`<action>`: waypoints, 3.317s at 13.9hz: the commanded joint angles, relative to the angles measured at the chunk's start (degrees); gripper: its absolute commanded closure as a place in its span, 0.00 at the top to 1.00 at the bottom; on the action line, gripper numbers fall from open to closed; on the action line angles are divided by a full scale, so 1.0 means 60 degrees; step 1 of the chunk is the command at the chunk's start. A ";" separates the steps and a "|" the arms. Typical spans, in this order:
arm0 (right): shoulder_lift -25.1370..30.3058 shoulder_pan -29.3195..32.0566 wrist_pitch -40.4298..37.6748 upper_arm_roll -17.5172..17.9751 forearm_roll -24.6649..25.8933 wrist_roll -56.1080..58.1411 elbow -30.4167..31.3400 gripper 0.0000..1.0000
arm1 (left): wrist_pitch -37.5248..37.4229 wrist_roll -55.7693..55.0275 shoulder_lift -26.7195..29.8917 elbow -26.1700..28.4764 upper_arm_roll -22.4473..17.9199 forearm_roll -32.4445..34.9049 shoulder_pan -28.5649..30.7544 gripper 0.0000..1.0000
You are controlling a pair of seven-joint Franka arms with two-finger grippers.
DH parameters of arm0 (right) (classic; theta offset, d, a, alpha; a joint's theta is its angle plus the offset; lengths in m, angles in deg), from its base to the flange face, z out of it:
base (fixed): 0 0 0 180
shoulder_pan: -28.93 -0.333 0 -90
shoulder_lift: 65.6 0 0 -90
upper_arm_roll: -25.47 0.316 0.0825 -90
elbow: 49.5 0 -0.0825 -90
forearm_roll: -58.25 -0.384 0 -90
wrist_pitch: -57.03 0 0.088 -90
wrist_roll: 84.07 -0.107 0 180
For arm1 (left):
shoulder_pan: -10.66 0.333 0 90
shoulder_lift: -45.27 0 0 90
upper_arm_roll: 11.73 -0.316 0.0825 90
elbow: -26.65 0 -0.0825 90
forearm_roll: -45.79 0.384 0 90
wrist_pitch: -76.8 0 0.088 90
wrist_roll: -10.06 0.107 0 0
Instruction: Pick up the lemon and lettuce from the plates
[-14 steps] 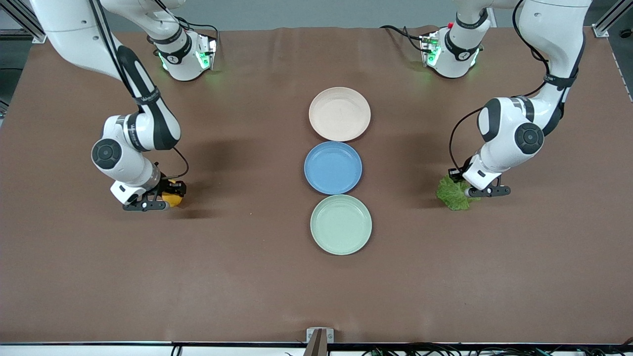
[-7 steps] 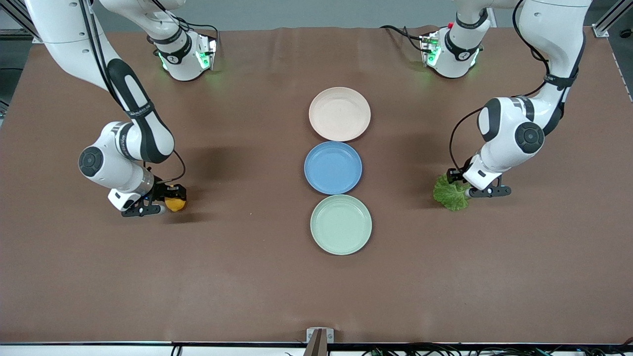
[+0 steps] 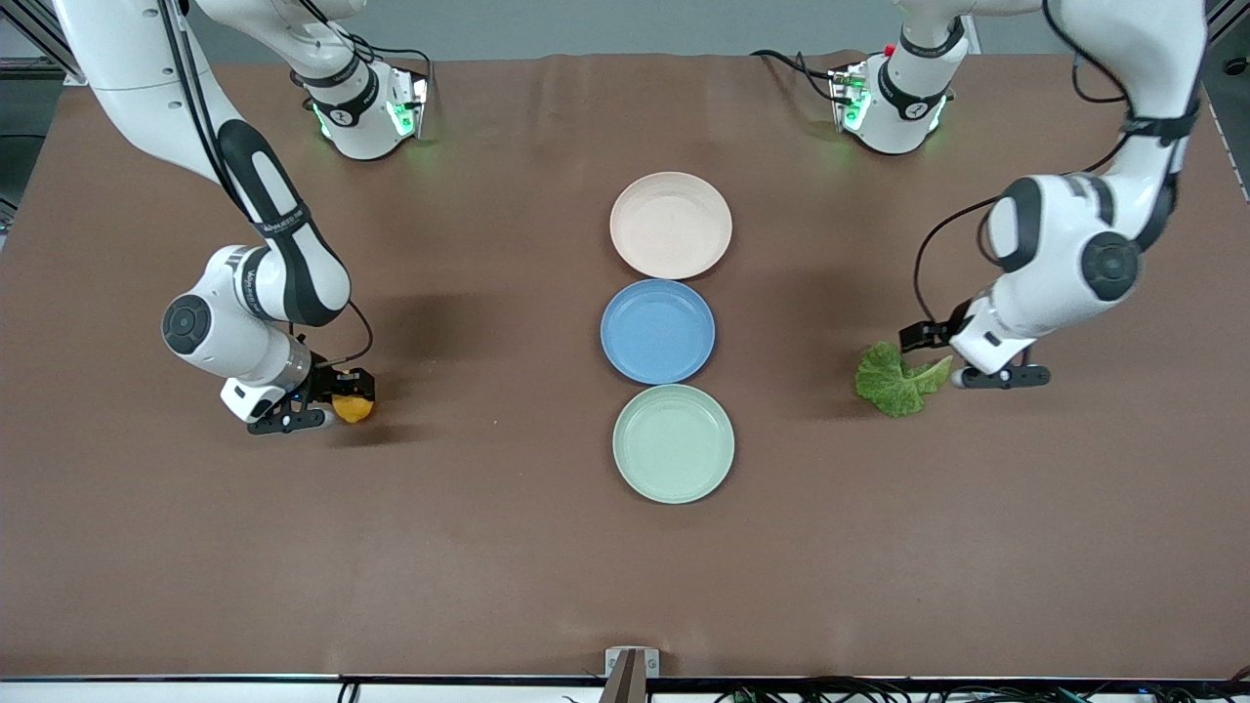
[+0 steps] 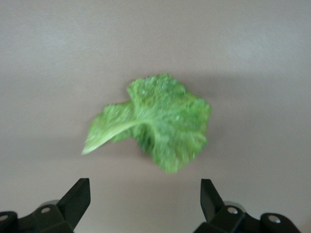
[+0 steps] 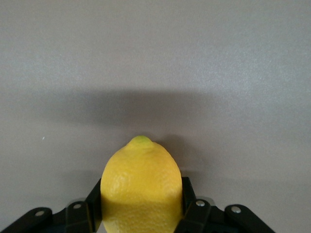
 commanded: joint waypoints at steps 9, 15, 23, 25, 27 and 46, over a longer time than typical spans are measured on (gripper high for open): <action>-0.0099 -0.0042 -0.5349 -0.0293 0.2153 -0.2087 -0.3902 1.00 | -0.5346 -0.0897 0.1851 -0.3946 0.0209 0.0440 0.0774 1.00; 0.0763 0.0075 -0.7651 -0.0337 0.2874 -0.2178 -0.5049 1.00 | -0.5685 -0.1324 0.1734 -0.5353 0.0694 0.0587 0.0773 1.00; 0.1190 0.0354 -0.9807 -0.0381 0.3519 -0.1709 -0.6879 1.00 | -0.5685 -0.1222 0.1426 -0.6337 0.0694 0.0602 0.0744 1.00; 0.1190 0.0368 -0.9778 -0.0381 0.3519 -0.1709 -0.6953 1.00 | -0.5670 -0.1223 0.1223 -0.6381 0.0680 0.0558 0.0773 1.00; 0.1190 0.0456 -0.9792 -0.0367 0.3140 -0.1884 -0.6968 1.00 | -0.5656 -0.1179 0.1060 -0.6528 0.0680 0.0558 0.0773 1.00; 0.3911 0.1057 -0.9413 -0.0323 0.2450 -0.1416 -0.4512 1.00 | -0.6007 -0.1354 0.1338 -0.6425 0.1031 0.0866 0.0803 1.00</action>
